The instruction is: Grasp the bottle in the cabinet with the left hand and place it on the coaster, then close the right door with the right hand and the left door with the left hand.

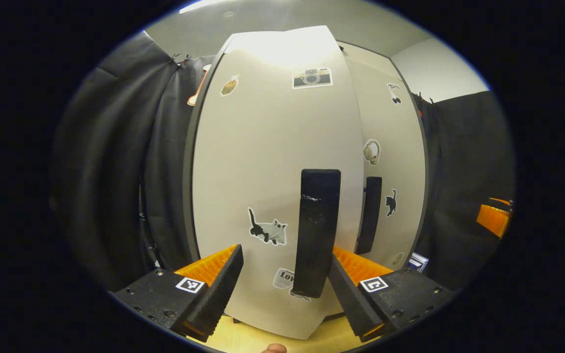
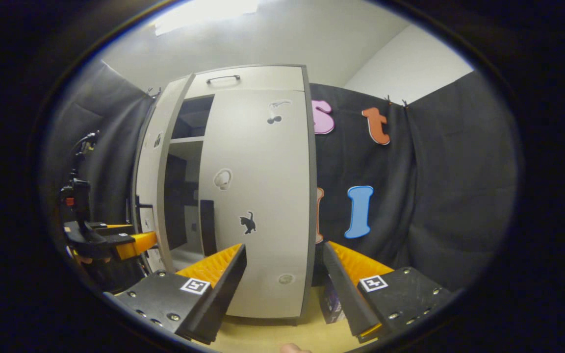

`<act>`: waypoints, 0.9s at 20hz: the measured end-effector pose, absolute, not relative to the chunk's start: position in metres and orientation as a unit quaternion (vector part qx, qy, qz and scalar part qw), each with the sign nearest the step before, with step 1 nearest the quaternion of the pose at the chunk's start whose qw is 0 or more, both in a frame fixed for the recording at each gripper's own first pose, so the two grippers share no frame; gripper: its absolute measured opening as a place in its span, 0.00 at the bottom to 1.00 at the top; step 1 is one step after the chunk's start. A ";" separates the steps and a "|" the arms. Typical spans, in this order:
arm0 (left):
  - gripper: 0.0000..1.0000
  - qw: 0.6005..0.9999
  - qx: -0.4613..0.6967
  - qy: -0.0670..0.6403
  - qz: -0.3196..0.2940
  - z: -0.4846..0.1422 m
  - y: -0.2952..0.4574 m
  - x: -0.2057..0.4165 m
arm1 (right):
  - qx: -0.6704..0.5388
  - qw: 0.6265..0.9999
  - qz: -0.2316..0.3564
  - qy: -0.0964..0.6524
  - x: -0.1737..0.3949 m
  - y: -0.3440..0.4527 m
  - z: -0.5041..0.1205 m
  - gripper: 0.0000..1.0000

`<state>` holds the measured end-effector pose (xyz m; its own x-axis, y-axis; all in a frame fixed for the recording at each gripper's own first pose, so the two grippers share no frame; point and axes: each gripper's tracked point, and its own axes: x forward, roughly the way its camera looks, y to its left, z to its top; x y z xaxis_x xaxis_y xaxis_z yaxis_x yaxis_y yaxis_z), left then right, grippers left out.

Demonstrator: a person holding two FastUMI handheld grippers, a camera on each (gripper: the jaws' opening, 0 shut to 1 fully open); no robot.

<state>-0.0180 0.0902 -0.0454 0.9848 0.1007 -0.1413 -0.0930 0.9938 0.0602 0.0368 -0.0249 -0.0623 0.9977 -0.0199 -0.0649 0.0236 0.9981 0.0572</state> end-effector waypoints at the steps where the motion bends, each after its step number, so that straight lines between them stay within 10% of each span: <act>1: 0.99 0.996 0.028 0.073 0.045 -0.046 0.090 -0.019 | 0.029 0.999 -0.015 0.032 0.037 -0.028 -0.063 0.95; 18: 0.99 0.997 0.030 0.071 0.028 -0.040 0.072 0.000 | 0.025 0.999 -0.028 0.032 0.030 -0.040 -0.056 0.98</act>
<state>0.0000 0.0723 -0.0405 0.9884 0.0605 -0.1390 -0.0520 0.9966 0.0645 0.0300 -0.0400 -0.0562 0.9964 -0.0541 -0.0648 0.0573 0.9972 0.0487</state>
